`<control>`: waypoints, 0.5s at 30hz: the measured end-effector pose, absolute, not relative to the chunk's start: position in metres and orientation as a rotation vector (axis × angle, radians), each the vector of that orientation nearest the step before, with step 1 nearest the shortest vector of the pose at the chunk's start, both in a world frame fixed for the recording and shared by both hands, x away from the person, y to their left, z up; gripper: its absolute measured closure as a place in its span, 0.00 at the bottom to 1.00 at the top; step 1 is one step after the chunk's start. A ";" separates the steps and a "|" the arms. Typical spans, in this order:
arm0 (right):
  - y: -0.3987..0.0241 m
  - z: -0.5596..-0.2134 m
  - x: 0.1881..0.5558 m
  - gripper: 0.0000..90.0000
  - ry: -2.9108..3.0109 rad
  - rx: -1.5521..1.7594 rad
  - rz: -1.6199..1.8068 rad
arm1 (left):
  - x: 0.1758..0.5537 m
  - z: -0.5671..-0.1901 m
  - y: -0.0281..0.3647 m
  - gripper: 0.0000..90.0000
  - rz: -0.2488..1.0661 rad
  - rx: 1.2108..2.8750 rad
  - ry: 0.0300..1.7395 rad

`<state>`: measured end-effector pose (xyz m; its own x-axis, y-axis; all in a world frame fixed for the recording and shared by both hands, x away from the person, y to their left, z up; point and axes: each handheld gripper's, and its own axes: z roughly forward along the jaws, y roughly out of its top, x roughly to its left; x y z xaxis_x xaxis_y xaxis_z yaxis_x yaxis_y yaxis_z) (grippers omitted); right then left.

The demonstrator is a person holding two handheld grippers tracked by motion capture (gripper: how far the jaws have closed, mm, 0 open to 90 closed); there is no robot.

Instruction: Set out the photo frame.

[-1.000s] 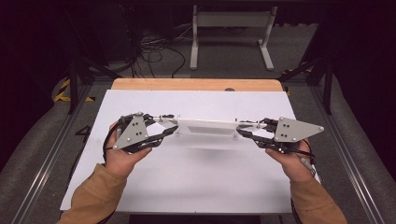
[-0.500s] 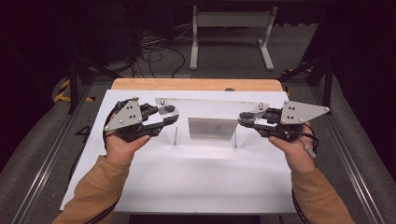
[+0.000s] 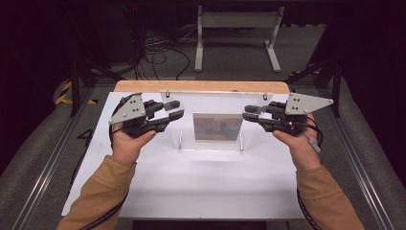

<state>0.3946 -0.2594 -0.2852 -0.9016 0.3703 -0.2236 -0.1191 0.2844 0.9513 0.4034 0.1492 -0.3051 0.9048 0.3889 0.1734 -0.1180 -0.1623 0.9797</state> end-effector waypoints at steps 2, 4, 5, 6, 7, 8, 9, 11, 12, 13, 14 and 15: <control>-0.259 -0.286 0.397 0.78 2.142 0.250 1.650 | 0.408 -0.308 0.149 0.72 0.450 1.656 0.218; -0.259 -0.286 0.400 0.77 2.139 0.267 1.644 | 0.412 -0.311 0.148 0.71 0.436 1.639 0.228; -0.259 -0.287 0.401 0.76 2.137 0.275 1.647 | 0.414 -0.313 0.147 0.70 0.425 1.642 0.238; -0.258 -0.287 0.403 0.76 2.132 0.292 1.651 | 0.416 -0.314 0.147 0.68 0.419 1.644 0.248; -0.258 -0.288 0.404 0.75 2.127 0.302 1.653 | 0.419 -0.317 0.146 0.68 0.416 1.646 0.251; -0.258 -0.288 0.404 0.75 2.127 0.302 1.653 | 0.419 -0.317 0.146 0.67 0.416 1.646 0.251; -0.258 -0.288 0.406 0.74 2.125 0.314 1.644 | 0.422 -0.319 0.146 0.67 0.415 1.643 0.261; -0.258 -0.291 0.414 0.70 2.117 0.358 1.643 | 0.426 -0.322 0.145 0.66 0.408 1.648 0.278; -0.257 -0.292 0.416 0.69 2.113 0.372 1.648 | 0.430 -0.325 0.144 0.65 0.404 1.656 0.291; -0.257 -0.293 0.418 0.68 2.115 0.385 1.648 | 0.432 -0.326 0.143 0.64 0.403 1.662 0.297; -0.256 -0.294 0.420 0.67 2.115 0.400 1.649 | 0.434 -0.328 0.142 0.64 0.394 1.670 0.307; -0.255 -0.296 0.422 0.65 2.122 0.418 1.648 | 0.436 -0.330 0.142 0.64 0.388 1.676 0.313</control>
<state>0.4221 -0.2554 -0.2956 -0.8671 0.4777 -0.1416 -0.0190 0.2524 0.9674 0.4359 0.1416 -0.3297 0.9045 0.4199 0.0743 -0.0167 -0.1392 0.9901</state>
